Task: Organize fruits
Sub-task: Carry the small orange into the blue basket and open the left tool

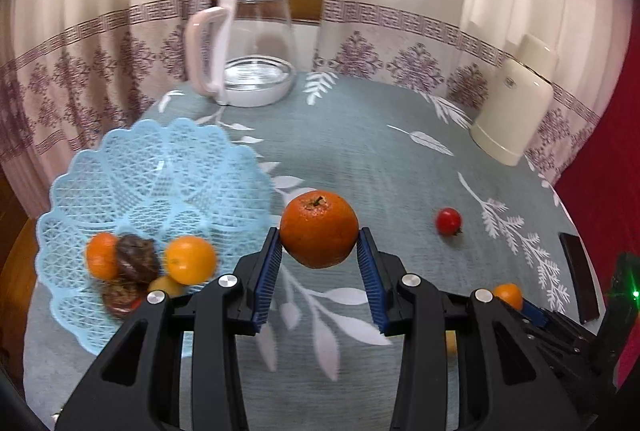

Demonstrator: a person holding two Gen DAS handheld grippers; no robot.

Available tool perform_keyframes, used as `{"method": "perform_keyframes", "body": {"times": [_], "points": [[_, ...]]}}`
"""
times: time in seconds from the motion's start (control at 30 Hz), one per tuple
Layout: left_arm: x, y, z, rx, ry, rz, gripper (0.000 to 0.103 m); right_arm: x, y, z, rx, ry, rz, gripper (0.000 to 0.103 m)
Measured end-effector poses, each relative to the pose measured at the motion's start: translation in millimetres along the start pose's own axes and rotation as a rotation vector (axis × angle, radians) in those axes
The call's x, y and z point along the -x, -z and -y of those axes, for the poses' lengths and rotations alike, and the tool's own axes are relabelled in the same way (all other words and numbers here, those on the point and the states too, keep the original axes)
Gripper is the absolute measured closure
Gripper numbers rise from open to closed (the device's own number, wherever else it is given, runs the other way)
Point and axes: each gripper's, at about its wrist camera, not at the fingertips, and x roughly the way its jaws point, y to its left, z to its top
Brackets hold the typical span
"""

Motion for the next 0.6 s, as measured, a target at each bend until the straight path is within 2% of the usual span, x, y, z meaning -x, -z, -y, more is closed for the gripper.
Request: {"method": "perform_keyframes", "body": {"times": [0.6], "points": [[19,8,-77,0.119,-0.14,0.012,0.063,0,0,-1,0.001,0.001,0.0,0.064]]}}
